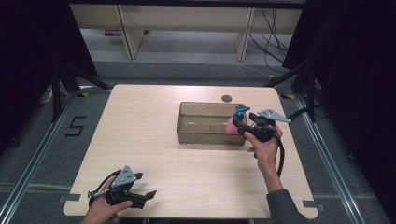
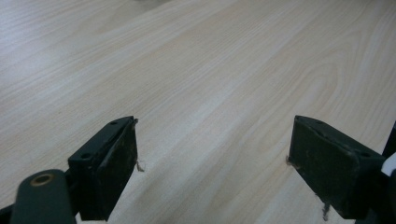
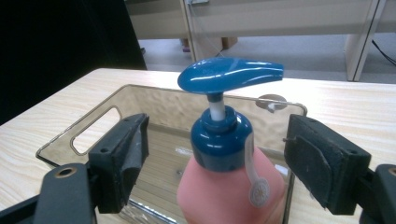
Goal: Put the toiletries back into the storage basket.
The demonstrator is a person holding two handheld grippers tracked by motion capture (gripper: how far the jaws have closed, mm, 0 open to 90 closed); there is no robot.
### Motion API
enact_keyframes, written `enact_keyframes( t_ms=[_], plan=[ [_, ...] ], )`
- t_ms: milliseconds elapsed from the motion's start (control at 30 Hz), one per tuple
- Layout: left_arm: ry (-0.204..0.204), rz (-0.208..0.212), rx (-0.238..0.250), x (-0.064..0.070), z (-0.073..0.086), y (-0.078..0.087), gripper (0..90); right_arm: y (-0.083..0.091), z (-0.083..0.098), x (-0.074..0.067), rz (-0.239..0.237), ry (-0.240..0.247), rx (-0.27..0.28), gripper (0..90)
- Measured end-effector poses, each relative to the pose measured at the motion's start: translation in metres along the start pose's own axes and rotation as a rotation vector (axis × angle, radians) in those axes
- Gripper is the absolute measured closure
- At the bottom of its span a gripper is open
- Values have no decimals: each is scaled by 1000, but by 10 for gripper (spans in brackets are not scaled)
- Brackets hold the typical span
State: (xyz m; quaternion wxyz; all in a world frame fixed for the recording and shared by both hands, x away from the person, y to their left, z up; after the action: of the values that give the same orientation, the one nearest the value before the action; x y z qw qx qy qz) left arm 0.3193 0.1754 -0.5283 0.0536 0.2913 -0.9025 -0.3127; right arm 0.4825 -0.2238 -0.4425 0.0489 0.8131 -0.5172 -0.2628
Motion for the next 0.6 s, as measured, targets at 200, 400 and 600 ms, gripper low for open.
enact_keyframes(
  t_ms=[200,400,600],
  plan=[
    [6,8,3,0,0,0,150,7,4,-2,-7,-35,5,219],
    [-2,6,-6,-1,0,0,150,10,7,-5,-12,-14,5,215],
    [-24,3,-33,-3,2,1,150,15,7,-8,-13,-2,13,209]
  ],
)
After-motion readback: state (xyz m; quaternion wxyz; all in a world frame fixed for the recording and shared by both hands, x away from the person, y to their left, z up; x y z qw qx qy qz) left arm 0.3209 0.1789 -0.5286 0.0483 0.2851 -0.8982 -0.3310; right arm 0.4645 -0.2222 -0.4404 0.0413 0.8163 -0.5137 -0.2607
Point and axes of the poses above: each handheld gripper's, and its own axes: y roughly backward along the jaws, z roughly out of its underside, x roughly to its right, the point moved 4 cm from there along -y, roughly forward along the jaws, and after that the axes turned 13 degrees about -y, right-handed, at the moved point
